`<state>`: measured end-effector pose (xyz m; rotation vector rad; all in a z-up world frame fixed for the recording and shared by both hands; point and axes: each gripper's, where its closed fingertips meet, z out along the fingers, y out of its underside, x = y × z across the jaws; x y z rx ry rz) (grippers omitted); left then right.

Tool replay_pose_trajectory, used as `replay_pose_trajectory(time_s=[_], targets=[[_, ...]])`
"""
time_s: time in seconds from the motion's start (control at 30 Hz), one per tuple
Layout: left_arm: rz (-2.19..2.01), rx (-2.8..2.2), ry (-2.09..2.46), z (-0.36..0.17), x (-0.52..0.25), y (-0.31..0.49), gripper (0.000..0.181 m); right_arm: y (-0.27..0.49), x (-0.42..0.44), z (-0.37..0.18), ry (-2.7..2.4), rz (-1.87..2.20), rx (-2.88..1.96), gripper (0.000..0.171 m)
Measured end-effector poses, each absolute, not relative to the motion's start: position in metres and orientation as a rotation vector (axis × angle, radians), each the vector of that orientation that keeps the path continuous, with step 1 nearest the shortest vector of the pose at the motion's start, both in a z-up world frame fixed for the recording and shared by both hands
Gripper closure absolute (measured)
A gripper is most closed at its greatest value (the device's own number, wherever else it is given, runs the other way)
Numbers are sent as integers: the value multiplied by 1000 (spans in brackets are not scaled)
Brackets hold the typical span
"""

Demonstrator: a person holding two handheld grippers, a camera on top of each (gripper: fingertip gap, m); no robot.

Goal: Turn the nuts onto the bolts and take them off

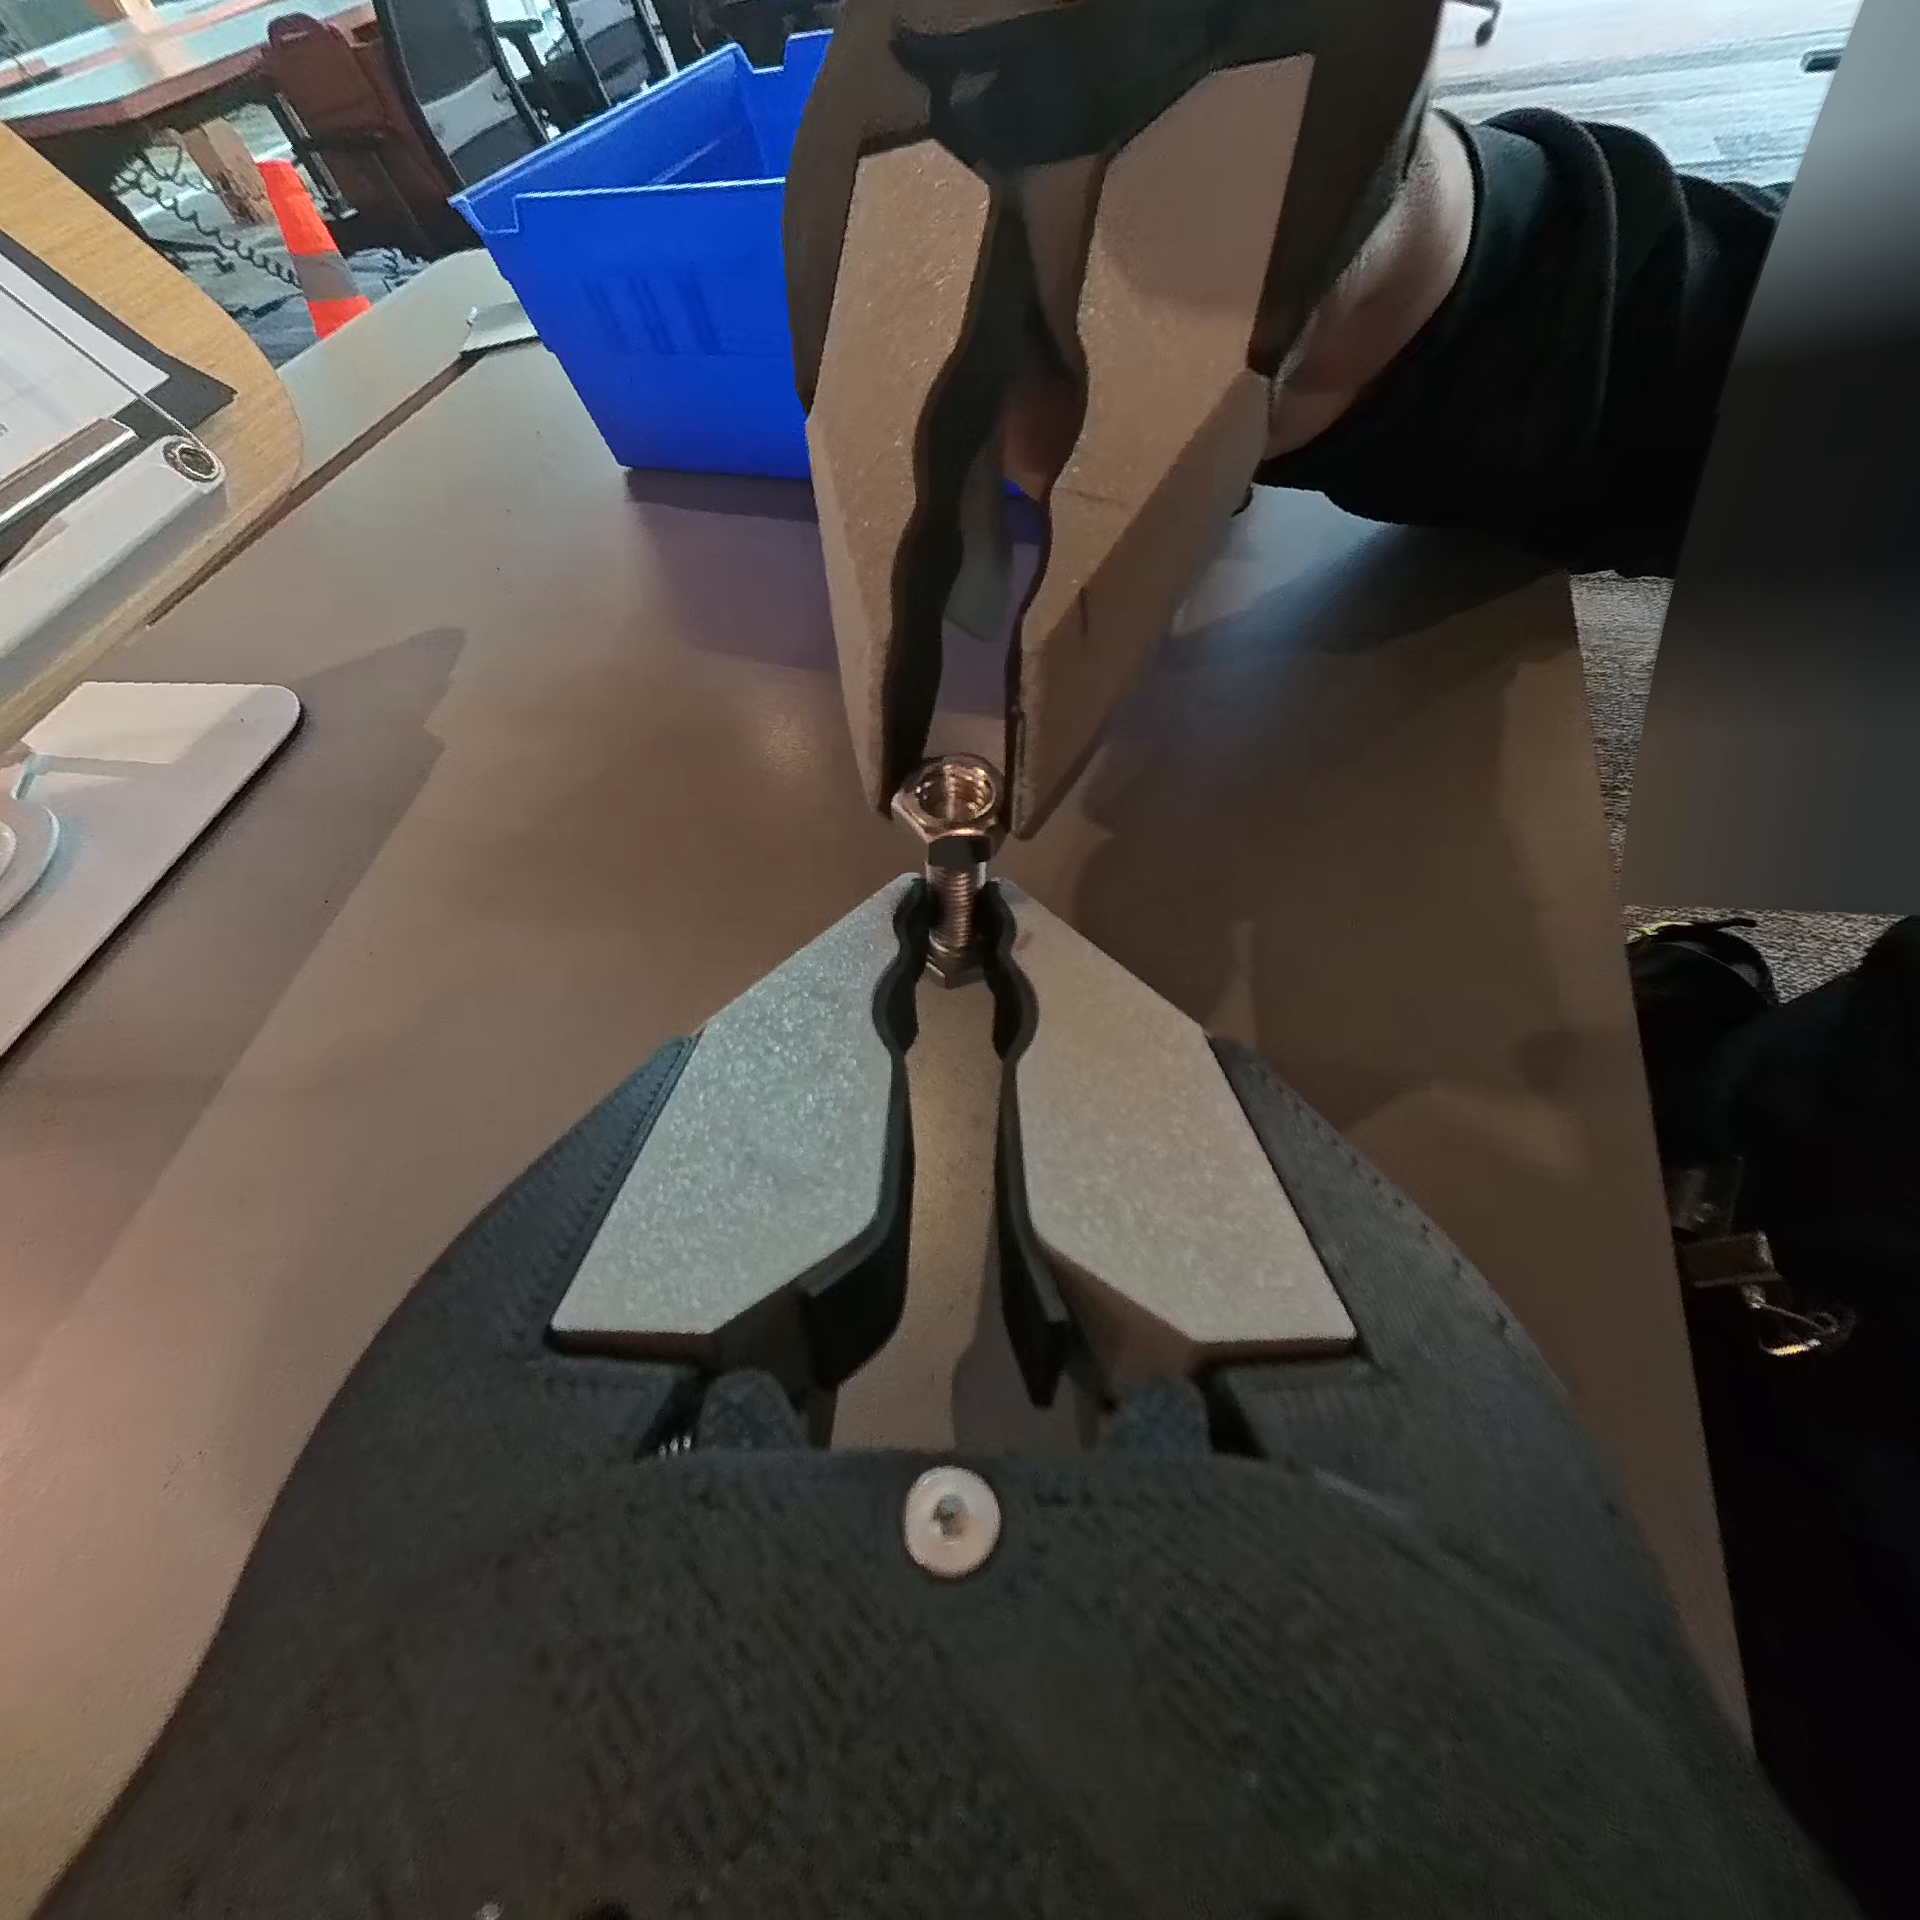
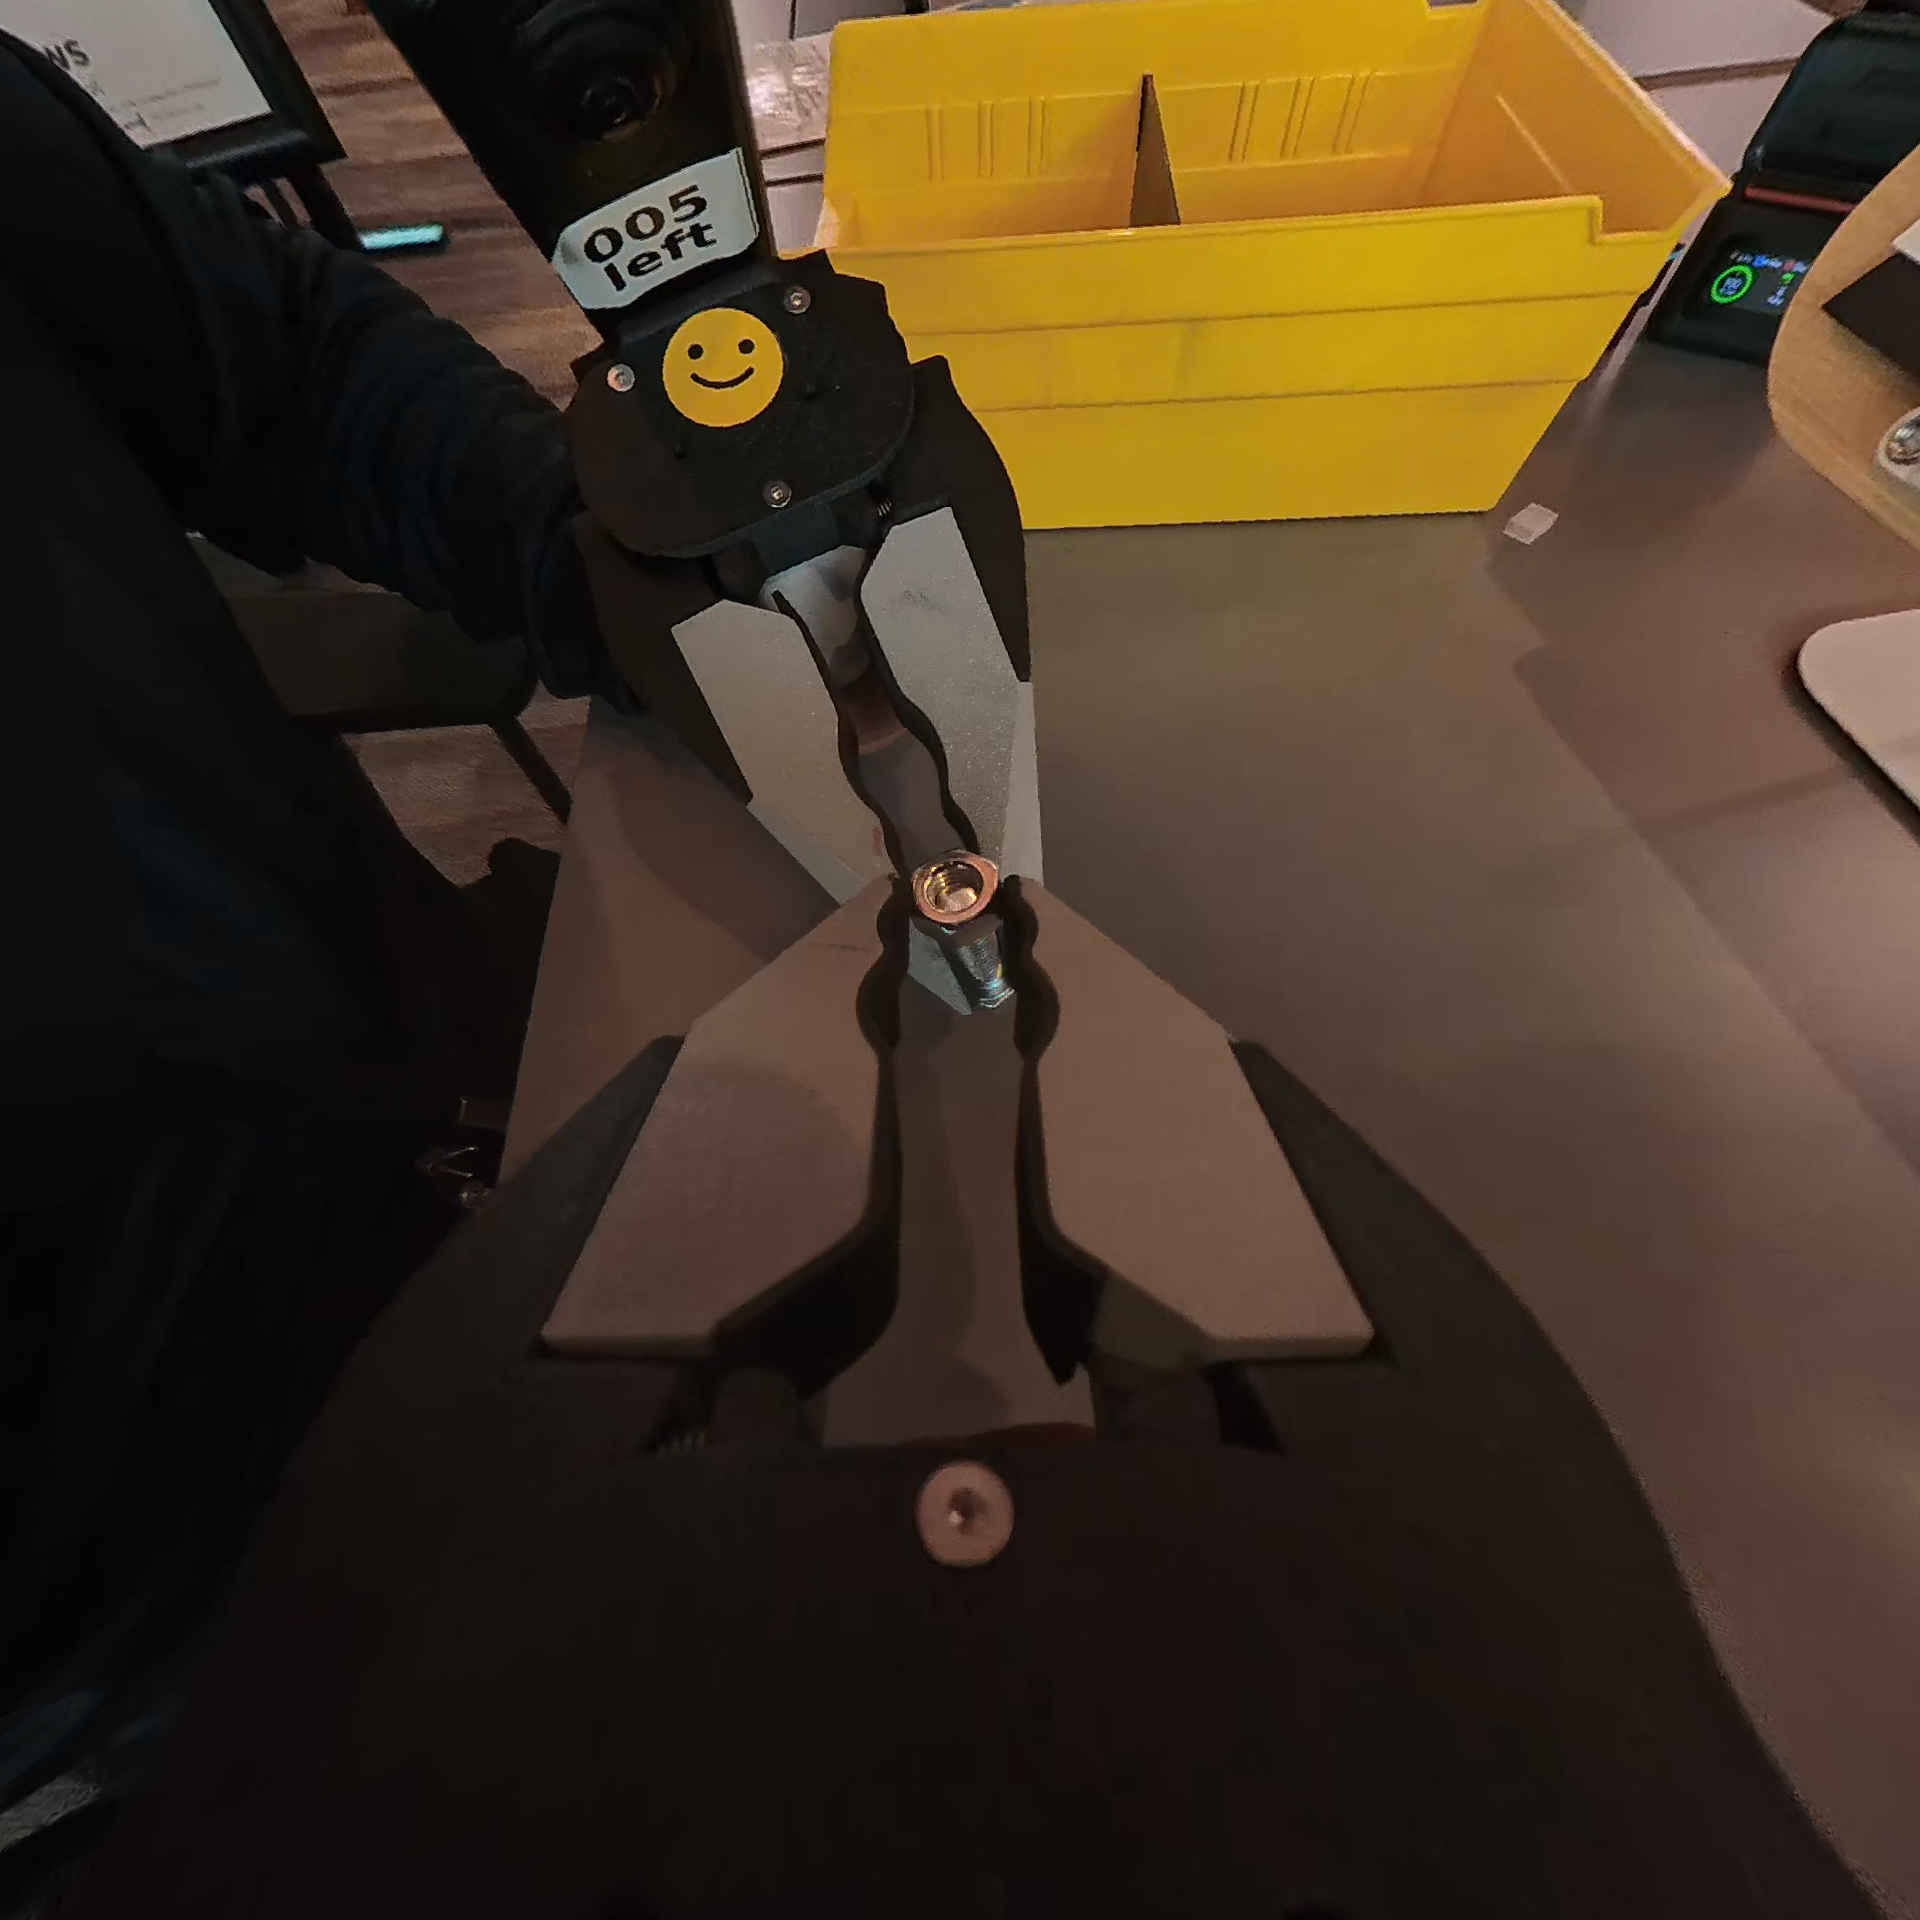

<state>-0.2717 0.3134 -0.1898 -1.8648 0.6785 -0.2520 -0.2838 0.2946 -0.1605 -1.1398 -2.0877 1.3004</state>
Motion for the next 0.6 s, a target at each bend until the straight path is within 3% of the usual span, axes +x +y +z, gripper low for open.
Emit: replay_pose_trajectory(time_s=[0.37,0.6], targets=[[-282,-1849,674,-187,-270,311,174,292,-281,-161,-2105,1370,-1138,156],[-289,-1857,656,-188,-274,311,174,293,-281,-163,-2110,1357,-1116,145]])
